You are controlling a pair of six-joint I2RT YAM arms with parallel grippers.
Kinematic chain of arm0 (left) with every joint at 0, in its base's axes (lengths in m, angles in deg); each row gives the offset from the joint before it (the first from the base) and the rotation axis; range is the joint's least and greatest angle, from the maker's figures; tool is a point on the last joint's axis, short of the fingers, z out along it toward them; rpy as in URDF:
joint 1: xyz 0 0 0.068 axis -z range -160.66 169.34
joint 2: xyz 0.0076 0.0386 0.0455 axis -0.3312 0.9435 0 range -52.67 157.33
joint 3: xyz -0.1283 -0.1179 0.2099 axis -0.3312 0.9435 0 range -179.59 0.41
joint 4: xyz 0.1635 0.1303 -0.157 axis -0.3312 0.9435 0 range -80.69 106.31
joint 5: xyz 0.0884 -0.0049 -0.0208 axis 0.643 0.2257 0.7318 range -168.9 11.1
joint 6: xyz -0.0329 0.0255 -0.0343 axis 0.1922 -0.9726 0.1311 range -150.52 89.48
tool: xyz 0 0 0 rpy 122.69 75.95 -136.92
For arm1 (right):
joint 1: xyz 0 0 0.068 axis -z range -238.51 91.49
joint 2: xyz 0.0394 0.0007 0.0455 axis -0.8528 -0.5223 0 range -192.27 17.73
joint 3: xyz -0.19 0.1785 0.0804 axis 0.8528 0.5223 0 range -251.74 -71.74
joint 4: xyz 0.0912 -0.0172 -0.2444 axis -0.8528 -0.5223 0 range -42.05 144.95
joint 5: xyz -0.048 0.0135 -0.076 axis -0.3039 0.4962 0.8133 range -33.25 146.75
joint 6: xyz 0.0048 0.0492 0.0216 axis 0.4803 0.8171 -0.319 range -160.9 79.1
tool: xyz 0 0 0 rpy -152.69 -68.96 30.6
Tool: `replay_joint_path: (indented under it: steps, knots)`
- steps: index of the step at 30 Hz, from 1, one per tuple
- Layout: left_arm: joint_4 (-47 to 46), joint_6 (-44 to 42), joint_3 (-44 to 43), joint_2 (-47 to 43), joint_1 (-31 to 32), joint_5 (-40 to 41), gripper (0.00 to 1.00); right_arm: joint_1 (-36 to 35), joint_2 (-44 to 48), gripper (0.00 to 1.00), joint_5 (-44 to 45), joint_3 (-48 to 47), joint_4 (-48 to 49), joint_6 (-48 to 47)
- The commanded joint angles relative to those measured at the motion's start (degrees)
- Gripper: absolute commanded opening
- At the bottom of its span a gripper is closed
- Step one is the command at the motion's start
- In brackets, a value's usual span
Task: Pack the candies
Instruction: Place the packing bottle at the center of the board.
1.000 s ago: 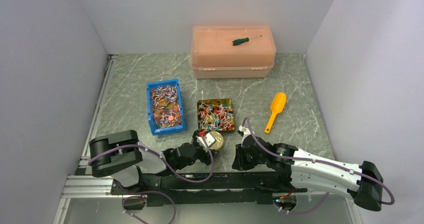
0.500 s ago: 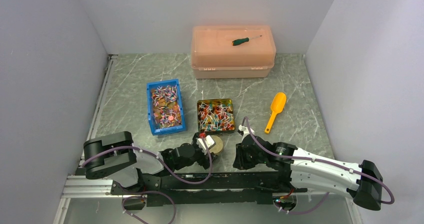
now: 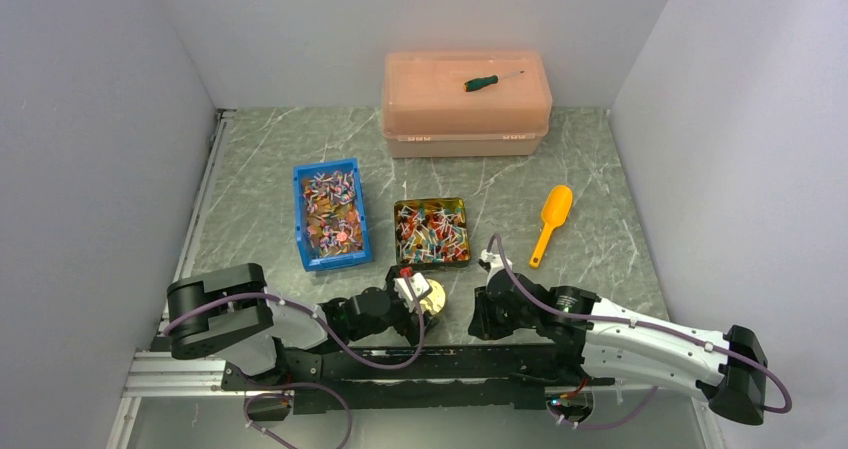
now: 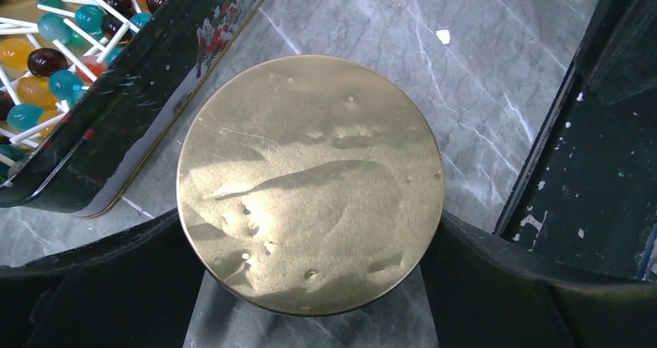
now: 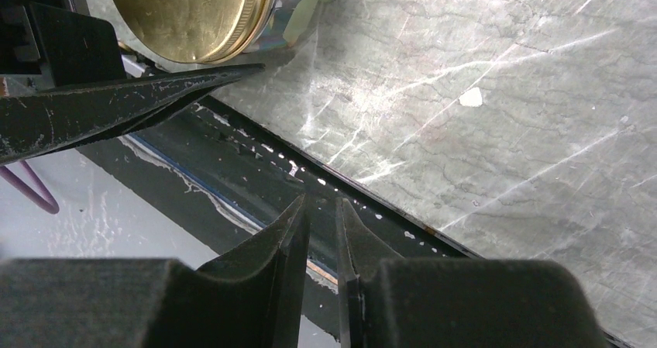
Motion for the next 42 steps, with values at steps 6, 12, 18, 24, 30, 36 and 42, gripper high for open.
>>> replay_joint_path:
  steps: [6,12,18,24,30,36,42]
  knots:
    - [5.6,2.1,-1.5,-5.9,0.0,-1.8,1.00,-0.1,0.7,0.22,2.7,-3.9,-1.7,-1.4]
    - [13.2,2.9,-2.3,-10.8,0.0,-3.9,0.99,-0.1,0.2,0.25,3.1,-4.6,-1.4,-2.1]
    - [22.2,3.9,-3.4,-17.1,0.0,-3.4,0.99,-0.1,-0.9,0.27,3.4,-5.6,-0.7,-3.0]
    - [34.0,5.2,-6.1,-24.5,0.0,-0.6,1.00,-0.1,-2.0,0.37,5.8,-8.1,-1.7,-4.0]
    - [46.4,6.8,-11.4,-30.0,0.0,6.1,0.99,0.0,-2.7,0.68,9.6,-11.6,-3.3,-4.9]
    - [58.4,8.3,-19.3,-33.7,-0.1,13.0,1.00,0.1,-4.9,1.00,12.0,-16.4,-5.4,-7.3]
    - [72.4,8.9,-30.4,-32.3,-1.2,16.2,0.99,0.7,-8.0,1.00,14.6,-22.5,-8.1,-9.7]
